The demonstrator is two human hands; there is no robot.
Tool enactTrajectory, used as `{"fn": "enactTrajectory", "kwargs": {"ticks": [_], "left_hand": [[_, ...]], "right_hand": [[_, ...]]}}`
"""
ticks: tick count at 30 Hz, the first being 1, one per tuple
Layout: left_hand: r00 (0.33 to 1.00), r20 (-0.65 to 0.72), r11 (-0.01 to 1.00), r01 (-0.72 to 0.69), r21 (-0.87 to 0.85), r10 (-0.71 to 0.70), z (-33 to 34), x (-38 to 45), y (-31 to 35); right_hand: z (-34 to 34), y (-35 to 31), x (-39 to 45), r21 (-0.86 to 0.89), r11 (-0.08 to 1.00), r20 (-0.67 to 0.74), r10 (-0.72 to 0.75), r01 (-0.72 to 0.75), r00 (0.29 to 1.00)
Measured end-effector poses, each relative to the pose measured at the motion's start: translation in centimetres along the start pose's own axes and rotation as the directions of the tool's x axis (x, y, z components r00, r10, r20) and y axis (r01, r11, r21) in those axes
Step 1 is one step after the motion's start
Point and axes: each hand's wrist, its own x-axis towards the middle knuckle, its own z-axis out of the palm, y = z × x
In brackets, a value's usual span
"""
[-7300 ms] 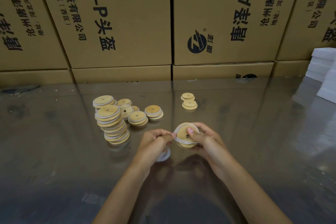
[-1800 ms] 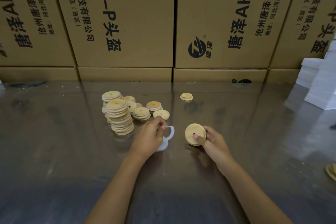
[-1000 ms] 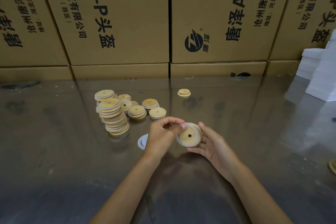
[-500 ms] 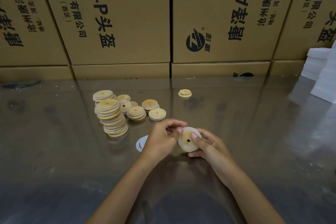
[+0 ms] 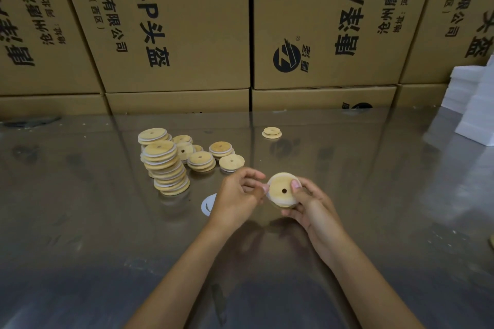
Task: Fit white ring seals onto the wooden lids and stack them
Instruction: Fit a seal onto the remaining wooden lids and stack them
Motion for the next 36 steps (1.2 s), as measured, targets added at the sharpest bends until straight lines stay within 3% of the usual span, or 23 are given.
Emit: {"fn": "enactTrajectory", "kwargs": {"ticks": [2,7,11,14,18,24,28,32,36], "left_hand": [[0.999,-0.022,0.998,0.047,-0.039,-0.048,0.3,-0.2,-0.3],[0.995,0.016,0.978,0.1,-0.18,-0.099,1.0,-0.5,-0.2],[0.999,-0.042,0.989,0.024,-0.148,-0.031,0.9,-0.4,-0.1],[0.998,-0.042,0.994,0.047,-0.103,-0.051,1.0,-0.5,-0.2],[0.994,-0.048,0.991,0.096,-0.093,-0.101,0.6,-0.2,-0.5],[0.99,-0.045,0.99,0.134,-0.031,-0.136,-0.1,0.4,-0.9],[0.986,0.013,0.986,0.167,-0.005,-0.167,-0.3,0.8,-0.8],[0.987,0.111,0.989,0.105,0.108,-0.117,0.2,0.7,-0.8],[0.996,0.076,0.989,0.043,0.14,-0.054,0.5,0.4,-0.9]], "right_hand": [[0.1,0.0,0.0,0.022,0.999,-0.017,-0.028,0.028,0.999],[0.8,0.6,-0.3,-0.176,0.975,-0.044,-0.147,0.137,0.988],[1.0,0.9,-0.2,-0.286,0.953,-0.017,-0.113,0.103,0.993],[0.8,0.9,0.0,-0.351,0.931,-0.036,-0.117,0.097,0.993],[0.9,0.0,0.7,-0.279,0.96,0.003,0.025,-0.023,1.0],[0.3,-1.9,2.2,-0.231,0.955,0.208,0.234,-0.185,0.95],[0.1,-1.6,2.6,-0.108,0.978,0.218,0.2,-0.181,0.955],[-0.1,-1.2,2.6,0.013,0.986,0.161,0.164,-0.168,0.973],[0.4,-1.0,2.1,0.018,0.99,0.052,0.141,-0.142,0.989]]}}
